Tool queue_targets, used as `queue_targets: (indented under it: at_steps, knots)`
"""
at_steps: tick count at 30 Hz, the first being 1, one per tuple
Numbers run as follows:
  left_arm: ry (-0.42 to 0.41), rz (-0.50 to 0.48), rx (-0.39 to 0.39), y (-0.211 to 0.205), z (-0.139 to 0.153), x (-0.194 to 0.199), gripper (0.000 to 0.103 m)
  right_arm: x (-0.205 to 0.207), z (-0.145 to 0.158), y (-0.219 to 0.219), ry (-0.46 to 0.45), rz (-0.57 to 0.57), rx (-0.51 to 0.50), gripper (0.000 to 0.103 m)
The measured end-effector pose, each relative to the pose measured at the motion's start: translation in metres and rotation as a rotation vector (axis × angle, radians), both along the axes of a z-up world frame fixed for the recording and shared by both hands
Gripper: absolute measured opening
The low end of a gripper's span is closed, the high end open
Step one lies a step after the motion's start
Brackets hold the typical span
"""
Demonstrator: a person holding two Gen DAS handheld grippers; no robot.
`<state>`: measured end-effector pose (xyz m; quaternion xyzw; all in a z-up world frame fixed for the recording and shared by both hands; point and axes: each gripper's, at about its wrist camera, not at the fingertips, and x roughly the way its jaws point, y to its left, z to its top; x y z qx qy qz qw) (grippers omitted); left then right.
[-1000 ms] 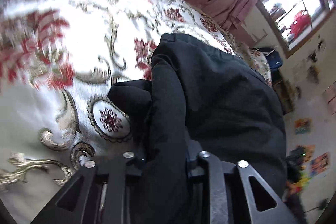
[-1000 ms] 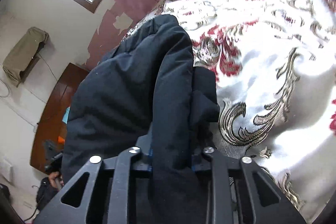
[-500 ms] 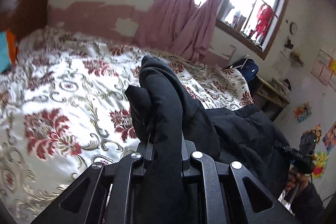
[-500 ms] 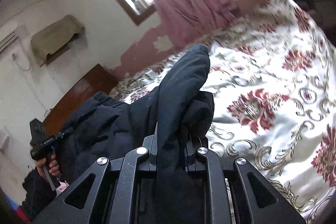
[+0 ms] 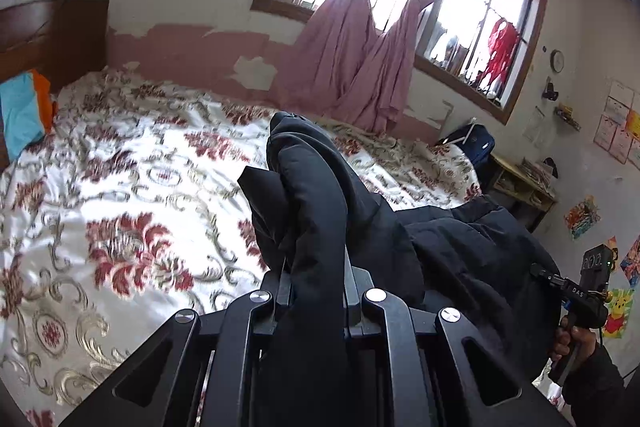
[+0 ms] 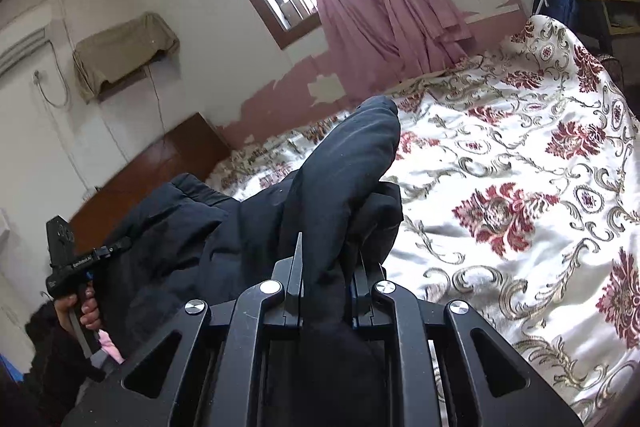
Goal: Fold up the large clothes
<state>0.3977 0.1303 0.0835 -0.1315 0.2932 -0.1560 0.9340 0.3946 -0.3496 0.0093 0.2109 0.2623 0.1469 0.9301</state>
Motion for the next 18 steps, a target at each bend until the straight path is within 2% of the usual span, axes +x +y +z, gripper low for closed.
queue_targets:
  at_steps: [4, 7, 10, 13, 15, 16, 17, 18]
  knots:
    - [0.06, 0.009, 0.002, 0.008, -0.046, 0.003, 0.015, -0.001, -0.029, 0.01, 0.054, -0.028, -0.051, 0.014]
    - [0.095, 0.035, 0.034, 0.016, -0.082, 0.004, 0.015, -0.006, -0.043, 0.006, 0.073, -0.082, -0.072, 0.015]
    - [0.155, 0.082, 0.027, 0.027, -0.112, 0.008, 0.017, -0.005, -0.055, -0.002, 0.131, -0.133, -0.084, 0.023]
    - [0.237, 0.142, 0.022, 0.036, -0.132, 0.011, 0.024, -0.003, -0.062, -0.004, 0.18, -0.148, -0.121, 0.038]
    - [0.285, 0.183, 0.02, 0.041, -0.142, 0.012, 0.032, -0.003, -0.063, -0.002, 0.205, -0.169, -0.156, 0.067]
    - [0.297, 0.194, 0.02, 0.042, -0.146, 0.013, 0.035, -0.004, -0.063, 0.0, 0.203, -0.177, -0.17, 0.071]
    - [0.305, 0.208, 0.027, 0.042, -0.148, 0.013, 0.045, -0.006, -0.061, 0.003, 0.2, -0.184, -0.188, 0.073]
    - [0.31, 0.227, 0.043, 0.043, -0.149, 0.011, 0.062, -0.007, -0.059, 0.006, 0.207, -0.193, -0.211, 0.077]
